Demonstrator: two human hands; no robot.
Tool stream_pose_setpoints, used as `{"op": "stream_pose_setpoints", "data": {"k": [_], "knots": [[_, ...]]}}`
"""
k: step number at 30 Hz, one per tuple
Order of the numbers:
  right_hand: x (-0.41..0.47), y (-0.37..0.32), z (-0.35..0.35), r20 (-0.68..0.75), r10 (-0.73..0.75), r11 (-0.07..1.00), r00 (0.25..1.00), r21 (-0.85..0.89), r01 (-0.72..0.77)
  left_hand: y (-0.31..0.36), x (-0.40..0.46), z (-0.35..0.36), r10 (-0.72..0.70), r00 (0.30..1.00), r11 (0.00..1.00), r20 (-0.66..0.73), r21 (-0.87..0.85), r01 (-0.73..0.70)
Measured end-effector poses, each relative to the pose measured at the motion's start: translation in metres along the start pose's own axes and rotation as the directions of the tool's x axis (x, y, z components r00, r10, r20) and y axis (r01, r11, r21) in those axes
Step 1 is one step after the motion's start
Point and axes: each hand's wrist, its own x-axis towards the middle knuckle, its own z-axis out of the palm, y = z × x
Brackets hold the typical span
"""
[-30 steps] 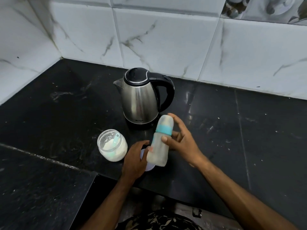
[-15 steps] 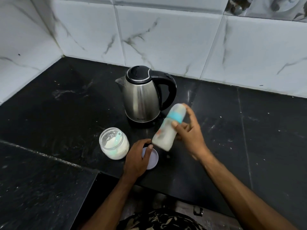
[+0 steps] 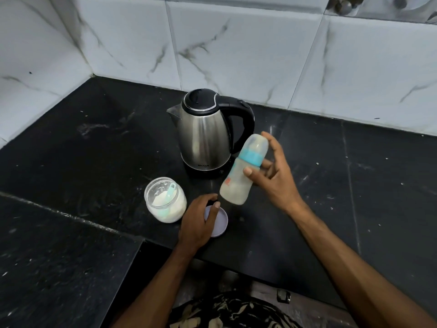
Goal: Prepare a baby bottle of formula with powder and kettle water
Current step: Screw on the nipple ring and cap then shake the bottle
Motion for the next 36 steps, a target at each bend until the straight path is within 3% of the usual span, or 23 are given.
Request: {"op": "stream_pose_setpoints", "data": {"k": [12,14,17,19,21,24,25,27,29,31,32,35,36], "knots": [[0.008,-0.009,-0.006,-0.019,-0.028,1.0,0.999,-0.006,0.028,-0.001,0.0,0.0,-0.034,0.999,0.999,0.008,0.014,0.034],[0.014,-0.011,-0.011,-0.104,-0.028,0.997,0.994,0.069,0.036,-0.002,0.0,0.001,-0.027,1.0,1.0,0.003,-0.003,0.027],[0.023,-0.01,-0.013,-0.312,0.011,0.94,0.95,0.327,0.096,-0.002,-0.001,0.001,-0.028,1.0,1.0,-0.006,-0.009,0.028],[0.02,-0.001,-0.008,-0.355,0.067,0.911,0.932,0.404,0.088,-0.002,-0.001,0.001,-0.026,1.0,1.0,-0.003,-0.01,0.026],[0.005,0.011,-0.001,-0.224,0.112,0.947,0.968,0.32,-0.036,-0.004,0.0,0.001,-0.018,1.0,1.0,0.0,-0.005,0.018],[-0.014,0.019,0.002,0.119,0.159,0.987,0.98,0.017,-0.162,-0.008,0.0,0.002,-0.008,1.0,1.0,0.01,-0.015,0.008],[-0.013,0.017,-0.001,0.118,0.151,0.988,0.981,0.008,-0.153,-0.007,0.0,0.002,-0.011,1.0,1.0,0.009,-0.017,0.011],[-0.003,0.011,-0.006,-0.066,0.115,0.986,0.991,0.128,-0.106,-0.005,0.0,0.002,-0.015,1.0,1.0,-0.003,-0.014,0.015],[0.01,0.008,-0.012,-0.29,0.12,0.951,0.95,0.307,-0.027,-0.001,0.0,0.002,-0.018,1.0,1.0,-0.012,-0.01,0.018],[0.012,0.012,-0.012,-0.35,0.145,0.932,0.925,0.361,-0.009,-0.001,0.0,0.002,-0.023,1.0,1.0,-0.004,-0.005,0.023],[0.007,0.015,-0.01,-0.303,0.152,0.946,0.941,0.319,-0.05,-0.002,0.0,0.002,-0.021,1.0,1.0,-0.003,-0.003,0.021],[-0.014,0.019,0.0,0.018,0.196,0.98,0.981,0.033,-0.196,-0.006,0.0,0.002,-0.014,1.0,1.0,0.01,0.001,0.014],[-0.015,0.02,0.0,0.053,0.195,0.981,0.979,-0.006,-0.195,-0.005,0.0,0.002,-0.018,1.0,1.0,0.013,0.0,0.018]]}}
